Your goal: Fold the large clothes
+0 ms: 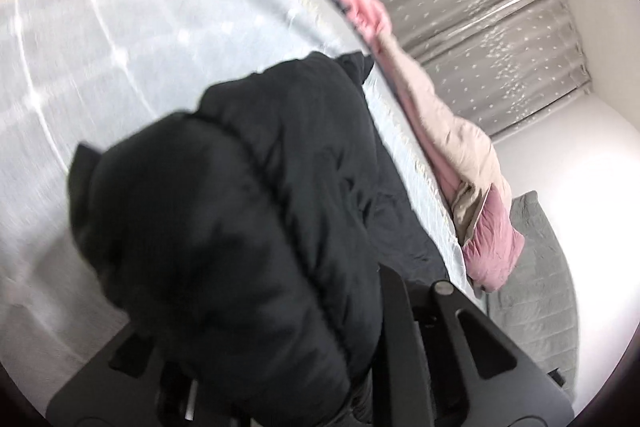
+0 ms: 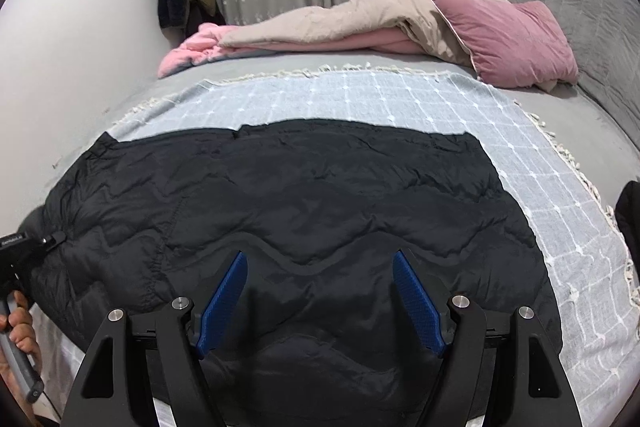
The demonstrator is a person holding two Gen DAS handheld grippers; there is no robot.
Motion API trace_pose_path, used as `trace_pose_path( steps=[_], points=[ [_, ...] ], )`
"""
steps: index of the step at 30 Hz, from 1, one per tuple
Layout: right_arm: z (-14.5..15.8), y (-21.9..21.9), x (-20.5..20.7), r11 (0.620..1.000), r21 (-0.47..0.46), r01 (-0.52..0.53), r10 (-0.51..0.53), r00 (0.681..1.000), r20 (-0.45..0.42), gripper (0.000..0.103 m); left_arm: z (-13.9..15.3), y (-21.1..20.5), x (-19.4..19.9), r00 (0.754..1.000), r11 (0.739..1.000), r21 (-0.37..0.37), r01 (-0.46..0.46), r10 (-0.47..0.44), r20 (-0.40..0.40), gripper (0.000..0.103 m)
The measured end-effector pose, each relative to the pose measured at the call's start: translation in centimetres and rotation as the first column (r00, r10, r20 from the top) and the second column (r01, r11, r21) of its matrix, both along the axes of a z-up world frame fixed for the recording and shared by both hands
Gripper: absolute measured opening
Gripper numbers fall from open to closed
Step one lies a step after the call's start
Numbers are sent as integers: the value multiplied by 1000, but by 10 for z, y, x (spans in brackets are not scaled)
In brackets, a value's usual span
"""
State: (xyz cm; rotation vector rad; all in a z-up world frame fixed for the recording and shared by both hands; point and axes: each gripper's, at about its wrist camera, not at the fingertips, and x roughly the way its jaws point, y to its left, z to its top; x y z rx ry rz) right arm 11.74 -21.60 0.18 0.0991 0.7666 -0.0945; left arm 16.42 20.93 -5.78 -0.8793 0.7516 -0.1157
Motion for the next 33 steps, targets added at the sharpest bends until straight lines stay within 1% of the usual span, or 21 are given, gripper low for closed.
trace_pose_path(
  steps=[3, 4, 6, 8, 10, 12, 15, 17, 19, 21, 23, 25, 26, 27, 28, 30, 32, 33],
  points=[
    [6, 14, 1, 998, 45, -44, 43, 999, 28, 76, 14, 17, -12, 997, 997, 37, -65, 63, 45, 16],
    [7, 21, 2, 996, 57, -65, 63, 997, 35, 76, 17, 23, -16, 995, 996, 43, -79, 77, 61, 16],
    [6, 40, 5, 990, 78, -118, 115, 993, 40, 75, 29, 34, -24, 990, 991, 78, -105, 97, 101, 16],
    [1, 61, 11, 976, 112, -184, 183, 983, 26, 75, 41, 43, -33, 984, 987, 106, -121, 105, 145, 16],
    [-10, 86, 19, 954, 158, -254, 258, 966, -7, 73, 56, 52, -45, 974, 981, 136, -136, 107, 198, 16],
    [-23, 108, 28, 931, 197, -307, 320, 947, -36, 70, 68, 57, -56, 965, 977, 163, -139, 97, 242, 16],
    [-47, 136, 42, 898, 247, -364, 395, 914, -90, 69, 86, 51, -64, 950, 969, 212, -128, 58, 308, 16],
    [-61, 147, 47, 886, 254, -387, 424, 899, -109, 70, 96, 38, -65, 938, 959, 258, -117, 21, 347, 16],
    [-67, 150, 50, 884, 251, -395, 432, 894, -115, 70, 104, 19, -63, 927, 951, 293, -94, -24, 374, 16],
    [-67, 145, 53, 876, 273, -397, 439, 891, -115, 71, 113, -4, -60, 910, 941, 331, -69, -77, 408, 16],
    [-61, 133, 53, 856, 345, -384, 444, 889, -114, 71, 120, -23, -60, 892, 932, 360, -36, -132, 431, 16],
    [-53, 113, 53, 821, 454, -347, 439, 892, -112, 71, 125, -51, -57, 870, 919, 394, 22, -212, 445, 17],
    [-48, 99, 53, 801, 503, -326, 430, 897, -103, 71, 126, -59, -56, 863, 912, 409, 42, -240, 446, 18],
    [-41, 83, 51, 790, 532, -305, 410, 908, -87, 71, 126, -74, -55, 850, 899, 432, 74, -283, 443, 19],
    [-34, 70, 49, 789, 541, -291, 387, 919, -71, 71, 126, -83, -55, 842, 889, 446, 100, -314, 438, 20],
    [-18, 33, 43, 812, 529, -247, 310, 950, -32, 71, 119, -114, -48, 823, 857, 480, 188, -404, 399, 23],
    [-8, -5, 36, 833, 521, -186, 222, 975, -7, 72, 109, -137, -42, 808, 822, 502, 270, -477, 346, 25],
    [-5, -24, 36, 836, 526, -154, 182, 983, -1, 72, 101, -152, -37, 797, 794, 516, 321, -521, 306, 27]
  ],
)
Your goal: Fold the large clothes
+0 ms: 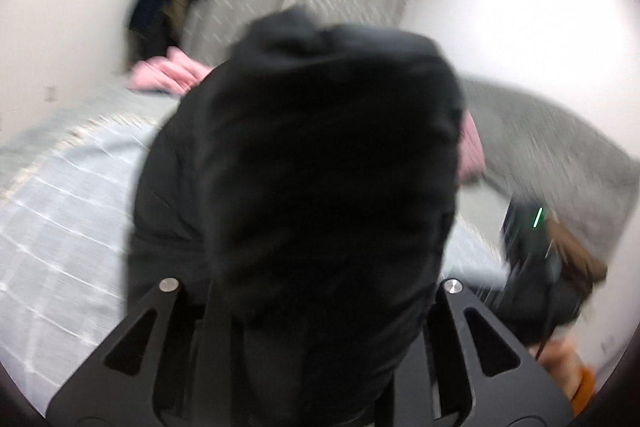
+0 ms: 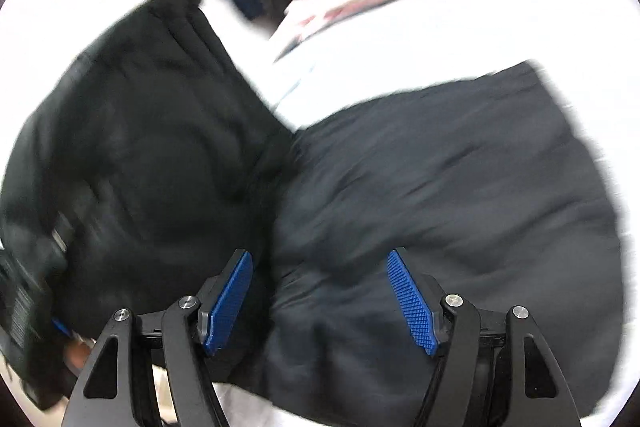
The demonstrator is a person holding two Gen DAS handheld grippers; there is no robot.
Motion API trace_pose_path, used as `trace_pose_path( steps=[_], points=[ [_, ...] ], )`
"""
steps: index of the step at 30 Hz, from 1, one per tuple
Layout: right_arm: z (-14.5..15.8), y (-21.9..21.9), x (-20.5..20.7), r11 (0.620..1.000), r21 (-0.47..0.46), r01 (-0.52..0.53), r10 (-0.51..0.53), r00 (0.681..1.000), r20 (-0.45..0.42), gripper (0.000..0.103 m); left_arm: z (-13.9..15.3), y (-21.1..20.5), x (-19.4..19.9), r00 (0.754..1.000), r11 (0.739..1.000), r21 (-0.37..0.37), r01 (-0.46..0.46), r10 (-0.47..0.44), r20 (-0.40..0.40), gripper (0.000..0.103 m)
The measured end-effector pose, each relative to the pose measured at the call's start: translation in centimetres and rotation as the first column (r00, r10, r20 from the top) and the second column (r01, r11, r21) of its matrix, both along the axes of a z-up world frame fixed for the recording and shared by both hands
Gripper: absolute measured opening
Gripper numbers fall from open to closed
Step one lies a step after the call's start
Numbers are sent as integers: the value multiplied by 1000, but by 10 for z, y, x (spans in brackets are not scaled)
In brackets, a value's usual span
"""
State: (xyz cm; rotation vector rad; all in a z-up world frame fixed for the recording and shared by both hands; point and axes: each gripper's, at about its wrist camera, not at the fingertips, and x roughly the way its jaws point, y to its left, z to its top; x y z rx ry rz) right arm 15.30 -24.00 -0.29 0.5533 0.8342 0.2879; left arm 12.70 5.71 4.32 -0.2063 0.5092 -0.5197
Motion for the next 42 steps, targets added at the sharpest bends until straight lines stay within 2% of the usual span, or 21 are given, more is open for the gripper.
trace_pose_path(
  steps=[3, 5, 7, 9, 11, 13, 17, 19, 20, 23, 26, 29, 30, 31, 34, 36, 39, 40, 42],
  points=[
    [0, -54, -9, 992, 34, 120, -120, 993, -10, 72, -29, -43, 11, 990, 985, 125, 118, -106, -94, 33],
    [-6, -86, -16, 981, 57, 185, -183, 983, -31, 73, -52, -69, 13, 978, 955, 229, 186, -158, -137, 39],
    [-12, -108, -18, 971, 73, 226, -222, 973, -59, 74, -67, -87, 8, 971, 916, 325, 234, -203, -128, 45],
    [-17, -124, -20, 967, 88, 240, -233, 969, -87, 74, -72, -98, 2, 966, 878, 401, 260, -235, -111, 57],
    [-17, -127, -28, 966, 104, 235, -225, 969, -99, 74, -73, -103, -1, 959, 854, 437, 282, -263, -107, 66],
    [-15, -131, -29, 967, 126, 221, -208, 973, -104, 75, -65, -93, -4, 948, 853, 414, 320, -290, -135, 71],
    [-16, -141, -30, 958, 208, 198, -182, 979, -93, 82, -38, -69, -12, 910, 880, 238, 411, -378, -173, 76],
    [-14, -140, -27, 953, 245, 179, -162, 983, -89, 84, -19, -47, -22, 887, 880, 137, 455, -436, -149, 78],
    [-13, -137, -26, 949, 267, 168, -150, 985, -88, 84, -15, -36, -36, 883, 878, 111, 465, -451, -128, 79],
    [-1, -117, -19, 943, 310, 120, -97, 991, -88, 86, -1, -2, -45, 893, 891, 65, 449, -446, -58, 82],
    [5, -95, -15, 960, 266, 83, -52, 991, -122, 87, 2, 29, -35, 940, 939, 51, 340, -338, -49, 82],
    [9, -73, -9, 973, 228, 25, 5, 991, -131, 87, -4, 55, -17, 975, 981, 39, 188, -182, -130, 82],
    [8, -67, -6, 975, 220, 12, 20, 990, -140, 87, -11, 65, -6, 978, 992, 32, 122, -115, -172, 82],
    [5, -60, -1, 976, 217, 1, 34, 987, -159, 88, -18, 75, 3, 975, 997, 18, 71, -66, -213, 82],
    [-9, -49, 12, 961, 275, -5, 68, 973, -220, 87, -35, 88, 21, 952, 1000, -28, -14, 4, -307, 82],
    [-16, -45, 23, 956, 294, 14, 59, 969, -239, 88, -50, 91, 30, 925, 997, -57, -61, 35, -378, 82],
    [-21, -31, 35, 958, 285, 11, 55, 974, -221, 86, -72, 90, 41, 883, 990, -97, -100, 43, -467, 81],
    [-19, -21, 39, 966, 259, -21, 74, 978, -195, 83, -74, 87, 41, 880, 988, -111, -111, 46, -473, 80],
    [-8, 0, 45, 984, 158, -81, 101, 987, -123, 30, -68, 83, 41, 896, 986, -110, -128, 68, -439, 79]
  ],
)
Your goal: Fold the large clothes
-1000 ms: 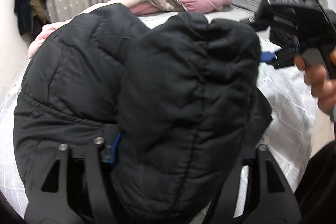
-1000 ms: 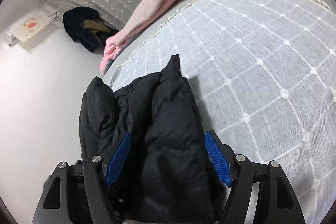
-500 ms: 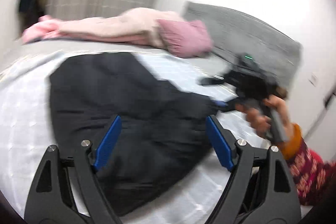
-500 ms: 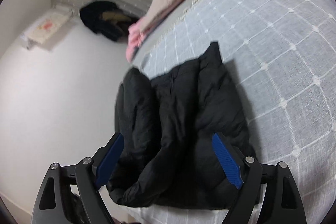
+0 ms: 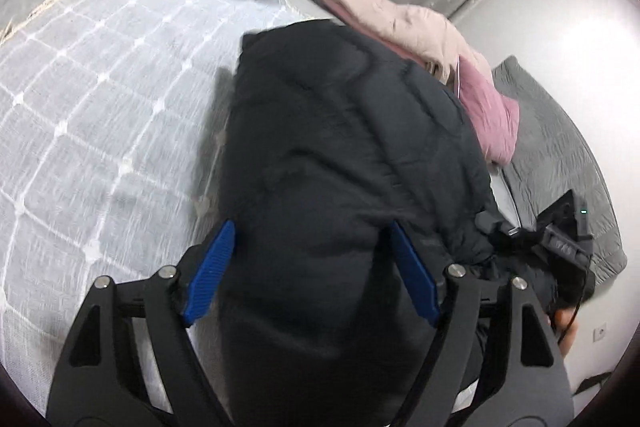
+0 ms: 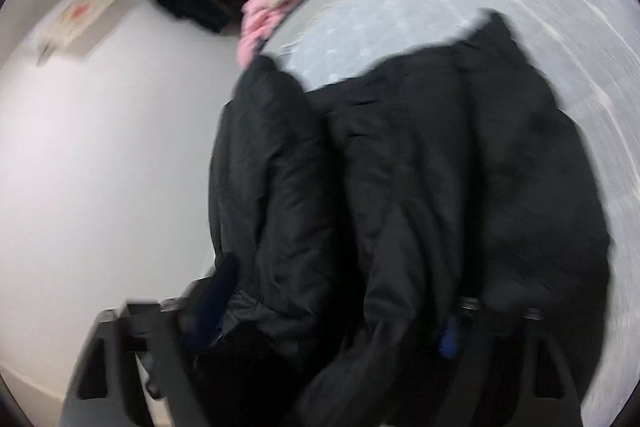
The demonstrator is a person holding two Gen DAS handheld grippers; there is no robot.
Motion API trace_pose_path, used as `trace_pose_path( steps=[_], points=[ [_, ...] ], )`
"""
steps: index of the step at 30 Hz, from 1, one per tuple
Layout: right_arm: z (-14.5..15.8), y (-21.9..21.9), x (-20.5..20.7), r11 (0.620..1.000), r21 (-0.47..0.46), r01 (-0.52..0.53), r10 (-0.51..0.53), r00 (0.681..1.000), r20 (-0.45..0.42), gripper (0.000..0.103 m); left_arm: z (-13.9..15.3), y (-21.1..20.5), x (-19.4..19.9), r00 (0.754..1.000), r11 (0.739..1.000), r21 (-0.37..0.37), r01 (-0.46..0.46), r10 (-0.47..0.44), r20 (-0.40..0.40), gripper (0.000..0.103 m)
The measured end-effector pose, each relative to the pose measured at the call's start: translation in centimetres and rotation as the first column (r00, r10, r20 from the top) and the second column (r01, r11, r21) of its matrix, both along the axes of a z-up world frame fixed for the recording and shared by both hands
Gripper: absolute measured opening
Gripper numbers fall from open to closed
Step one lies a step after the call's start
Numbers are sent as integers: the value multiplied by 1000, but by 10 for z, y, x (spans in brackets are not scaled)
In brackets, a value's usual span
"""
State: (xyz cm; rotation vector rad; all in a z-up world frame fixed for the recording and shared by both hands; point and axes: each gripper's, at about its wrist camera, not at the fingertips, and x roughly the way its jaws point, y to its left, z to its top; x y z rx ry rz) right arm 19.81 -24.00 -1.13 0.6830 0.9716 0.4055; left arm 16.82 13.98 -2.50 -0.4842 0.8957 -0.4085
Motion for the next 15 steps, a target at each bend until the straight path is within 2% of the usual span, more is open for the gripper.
trace_pose_path(
  steps=[1, 3, 5, 7, 9, 11, 13, 14, 15],
  points=[
    [10, 8, -1, 999, -44, -8, 10, 998, 57, 26, 6, -3, -4, 999, 1000, 17, -8, 8, 39, 79],
    [36, 14, -12, 998, -65, -5, 19, 978, 210, 16, 18, -9, -12, 995, 1000, 19, -3, 1, 101, 79],
    [65, 7, -32, 999, -44, -4, 21, 923, 385, 14, 27, -19, -13, 989, 1000, 4, 25, -25, 148, 79],
    [81, -7, -47, 1000, -32, 0, 15, 887, 461, 14, 32, -36, -18, 979, 997, 10, 79, -80, 189, 79],
    [80, -21, -55, 998, -62, 19, 11, 892, 453, 14, 29, -53, -19, 972, 991, 60, 124, -133, 195, 79],
    [60, -34, -57, 990, -136, 38, 16, 926, 376, 15, 22, -72, -19, 965, 977, 131, 169, -191, 182, 79],
    [33, -39, -54, 957, -285, 48, 24, 970, 244, 23, 15, -91, -20, 951, 953, 203, 223, -259, 169, 79],
    [21, -43, -54, 941, -336, 35, 30, 982, 186, 29, 12, -99, -24, 942, 939, 239, 246, -289, 168, 79],
    [13, -47, -55, 930, -366, 29, 28, 989, 148, 41, 11, -106, -28, 935, 925, 276, 262, -314, 166, 79]
  ],
)
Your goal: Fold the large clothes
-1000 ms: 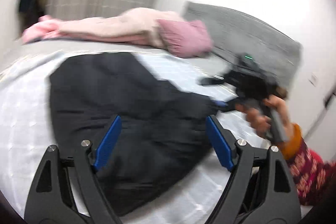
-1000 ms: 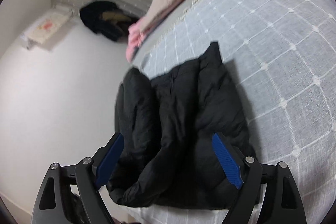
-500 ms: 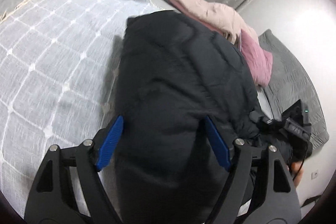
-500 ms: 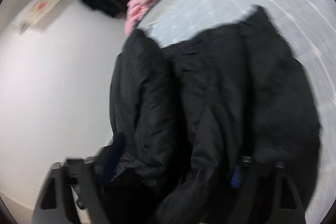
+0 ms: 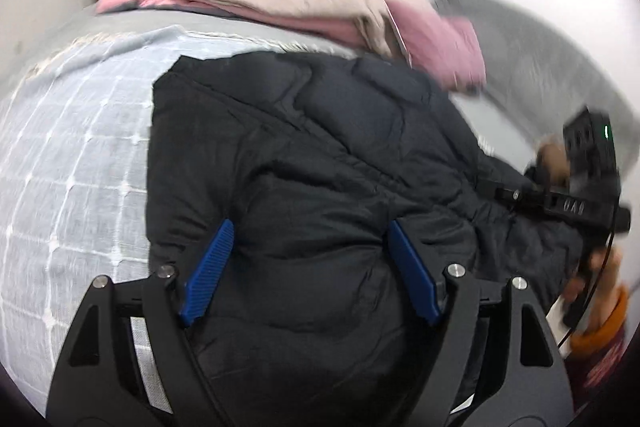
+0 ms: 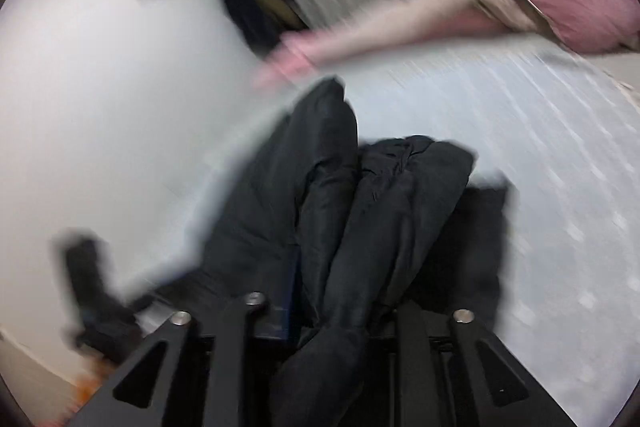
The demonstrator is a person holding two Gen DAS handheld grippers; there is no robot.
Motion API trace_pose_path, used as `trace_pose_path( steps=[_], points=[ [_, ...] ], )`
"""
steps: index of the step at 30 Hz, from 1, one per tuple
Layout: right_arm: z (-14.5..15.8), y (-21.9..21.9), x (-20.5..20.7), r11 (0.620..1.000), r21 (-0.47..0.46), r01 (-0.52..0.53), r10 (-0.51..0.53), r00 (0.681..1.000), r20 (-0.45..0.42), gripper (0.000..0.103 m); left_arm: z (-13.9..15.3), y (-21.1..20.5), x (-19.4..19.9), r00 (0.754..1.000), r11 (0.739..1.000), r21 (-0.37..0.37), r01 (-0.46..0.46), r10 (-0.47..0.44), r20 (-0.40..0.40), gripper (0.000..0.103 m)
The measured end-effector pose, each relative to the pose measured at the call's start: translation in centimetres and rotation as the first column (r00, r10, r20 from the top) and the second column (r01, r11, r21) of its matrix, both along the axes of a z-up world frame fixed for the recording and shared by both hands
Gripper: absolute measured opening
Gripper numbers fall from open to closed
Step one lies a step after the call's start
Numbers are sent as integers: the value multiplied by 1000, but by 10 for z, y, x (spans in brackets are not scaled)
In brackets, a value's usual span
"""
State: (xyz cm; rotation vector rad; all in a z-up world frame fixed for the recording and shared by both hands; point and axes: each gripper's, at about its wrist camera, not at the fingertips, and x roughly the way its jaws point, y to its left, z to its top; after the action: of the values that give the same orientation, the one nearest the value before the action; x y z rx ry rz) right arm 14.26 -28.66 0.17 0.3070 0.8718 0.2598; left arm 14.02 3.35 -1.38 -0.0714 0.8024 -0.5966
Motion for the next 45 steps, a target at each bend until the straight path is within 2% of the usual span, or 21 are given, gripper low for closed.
trace_pose_path(
  steps=[2, 6, 8, 11, 14, 17, 18, 20, 22, 25, 28, 29, 30, 32, 34, 37, 38, 39, 41, 43, 45],
  points=[
    [6, -10, -7, 1000, -10, 28, -28, 1000, 6, 53, 1, -7, -3, 1000, 999, 35, 23, -23, 7, 79],
    [46, -33, -15, 991, 79, 105, -116, 983, 145, 64, 3, -4, -1, 999, 999, 17, 29, -29, -18, 79],
    [58, -37, -3, 985, 132, 114, -136, 976, 171, 64, 2, -3, 2, 999, 999, 17, 31, -31, -20, 79],
    [54, -32, 23, 982, 167, 85, -103, 989, 107, 64, 2, -6, -1, 999, 999, 33, 43, -42, -9, 79],
    [25, -7, 66, 993, 77, 91, -87, 995, -55, 63, 3, -7, 1, 999, 999, 41, 36, -35, -9, 79],
    [23, 18, 75, 999, 38, 32, -30, 999, -40, 17, 12, -4, 6, 1000, 1000, 13, 8, -7, -5, 79],
    [36, 24, 68, 999, 9, 35, -35, 999, 21, 12, 16, -2, 7, 1000, 1000, -20, 2, -2, -1, 79],
    [66, 25, 37, 999, 21, 41, -44, 985, 167, 11, 21, 2, 9, 1000, 996, -88, -2, 2, 2, 79],
    [80, 19, 13, 997, 30, 74, -79, 969, 233, 10, 24, 4, 10, 1000, 992, -129, 4, -4, 3, 79],
    [79, 10, -19, 984, -90, 154, -129, 962, 239, 11, 19, -4, 12, 1000, 996, -92, 17, -18, -7, 79],
    [41, -5, -21, 952, -181, 245, -225, 966, 123, 17, 9, -15, 11, 1000, 1000, -9, 21, -22, -7, 79],
    [25, -11, -20, 941, -207, 268, -257, 963, 77, 30, 8, -18, 9, 1000, 1000, 16, 23, -23, 4, 80],
    [10, -18, -15, 936, -218, 277, -272, 961, 52, 50, 9, -20, 8, 1000, 999, 30, 24, -25, 14, 80],
    [-4, -26, -15, 926, -231, 298, -298, 954, 33, 66, 12, -20, 6, 999, 998, 53, 23, -24, 25, 80],
    [-1, -33, -22, 925, -221, 310, -313, 949, 20, 72, 15, -11, 9, 1000, 999, 51, 11, -11, 7, 81],
    [5, -48, -28, 940, -132, 315, -322, 946, -39, 80, 9, 15, 29, 996, 999, -1, -51, 50, -77, 83],
    [3, -55, -26, 943, -96, 319, -325, 944, -63, 81, 2, 26, 41, 985, 995, -22, -96, 92, -145, 83],
    [-3, -64, -26, 945, -23, 325, -326, 939, -107, 82, -9, 39, 53, 965, 989, -70, -130, 110, -237, 83],
    [-24, -78, -19, 929, 160, 334, -293, 928, -232, 83, -37, 61, 73, 904, 954, -239, -179, 64, -423, 83],
    [-54, -90, -11, 860, 373, 349, -212, 909, -360, 83, -64, 72, 86, 845, 904, -360, -230, 3, -535, 84],
    [-81, -101, -7, 762, 530, 371, -162, 903, -398, 81, -85, 75, 92, 810, 855, -453, -254, -68, -582, 84]
  ],
)
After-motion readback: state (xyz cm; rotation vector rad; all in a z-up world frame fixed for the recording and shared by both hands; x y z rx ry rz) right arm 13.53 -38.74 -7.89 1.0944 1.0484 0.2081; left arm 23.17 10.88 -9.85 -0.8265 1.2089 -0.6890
